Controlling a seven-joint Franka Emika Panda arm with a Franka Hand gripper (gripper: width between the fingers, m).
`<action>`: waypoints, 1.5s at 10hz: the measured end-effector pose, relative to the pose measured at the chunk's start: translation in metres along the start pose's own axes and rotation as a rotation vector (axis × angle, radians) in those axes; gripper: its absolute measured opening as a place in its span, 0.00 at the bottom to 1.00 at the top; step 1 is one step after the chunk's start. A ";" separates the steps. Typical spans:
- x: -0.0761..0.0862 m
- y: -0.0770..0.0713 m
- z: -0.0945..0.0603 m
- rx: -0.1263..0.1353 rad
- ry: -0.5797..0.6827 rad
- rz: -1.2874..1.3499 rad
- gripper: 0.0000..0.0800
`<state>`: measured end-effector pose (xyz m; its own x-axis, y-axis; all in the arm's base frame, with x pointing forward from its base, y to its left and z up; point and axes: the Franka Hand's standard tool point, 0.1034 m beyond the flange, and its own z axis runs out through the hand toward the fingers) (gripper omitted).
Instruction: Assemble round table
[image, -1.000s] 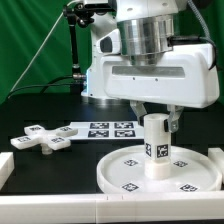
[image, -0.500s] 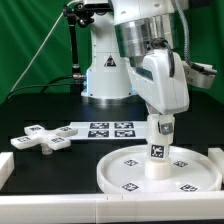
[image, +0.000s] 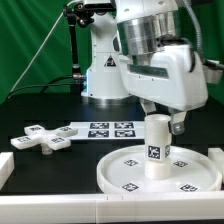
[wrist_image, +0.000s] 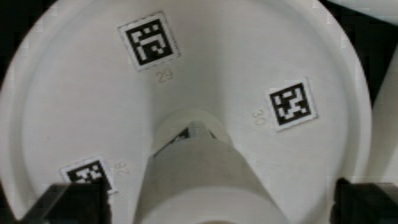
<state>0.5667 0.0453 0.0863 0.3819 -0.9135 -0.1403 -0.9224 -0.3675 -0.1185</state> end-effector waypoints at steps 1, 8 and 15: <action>0.000 0.000 0.000 -0.001 0.000 -0.052 0.80; 0.006 0.001 -0.001 -0.071 0.026 -0.891 0.81; 0.005 -0.003 -0.004 -0.118 0.024 -1.450 0.81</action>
Offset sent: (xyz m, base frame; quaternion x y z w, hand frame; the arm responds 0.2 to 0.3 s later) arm 0.0000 0.0000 0.0000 0.0000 0.0000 -0.1296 0.9916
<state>0.5707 0.0410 0.0897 0.9636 0.2634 0.0462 0.2659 -0.9622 -0.0590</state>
